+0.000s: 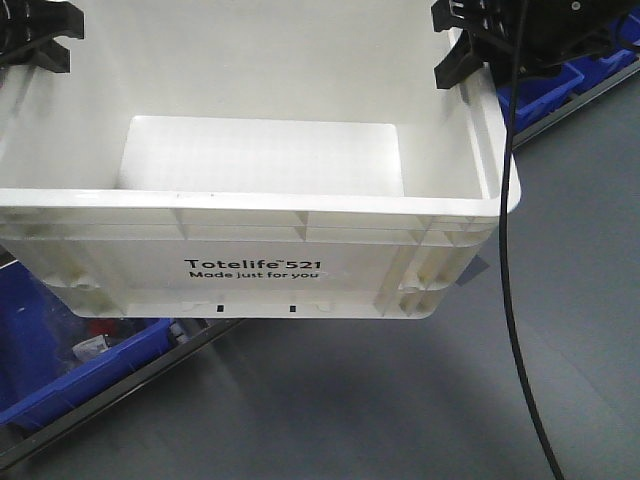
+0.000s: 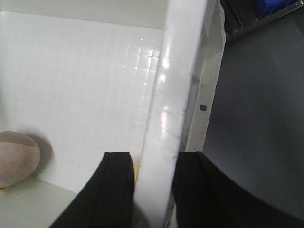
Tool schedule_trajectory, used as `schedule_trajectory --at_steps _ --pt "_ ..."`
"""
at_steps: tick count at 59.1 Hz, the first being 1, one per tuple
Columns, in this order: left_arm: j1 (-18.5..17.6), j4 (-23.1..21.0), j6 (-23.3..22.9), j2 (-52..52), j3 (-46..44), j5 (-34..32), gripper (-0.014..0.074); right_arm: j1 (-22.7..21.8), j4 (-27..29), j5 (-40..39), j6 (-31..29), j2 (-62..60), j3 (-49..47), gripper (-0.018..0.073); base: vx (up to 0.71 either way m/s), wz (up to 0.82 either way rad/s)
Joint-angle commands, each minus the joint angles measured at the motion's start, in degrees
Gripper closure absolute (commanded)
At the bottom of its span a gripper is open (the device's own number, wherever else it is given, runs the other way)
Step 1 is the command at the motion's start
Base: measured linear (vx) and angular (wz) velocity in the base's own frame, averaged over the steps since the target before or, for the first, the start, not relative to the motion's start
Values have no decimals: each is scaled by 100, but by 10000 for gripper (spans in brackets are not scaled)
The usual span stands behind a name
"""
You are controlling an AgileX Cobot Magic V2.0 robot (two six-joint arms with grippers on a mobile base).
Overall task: Place moving items into box and shelve
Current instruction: 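Hold the crate while the base turns to face the shelf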
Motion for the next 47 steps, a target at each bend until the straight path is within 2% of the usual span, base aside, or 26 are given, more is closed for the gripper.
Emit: schedule_trajectory --at_steps 1,47 --pt "-163 -881 -62 -230 -257 -832 611 146 1428 -546 -136 -341 -230 571 -3 12" --pt "-163 -875 -62 -230 -257 -831 611 146 1428 -541 -136 -341 -230 571 -2 17"
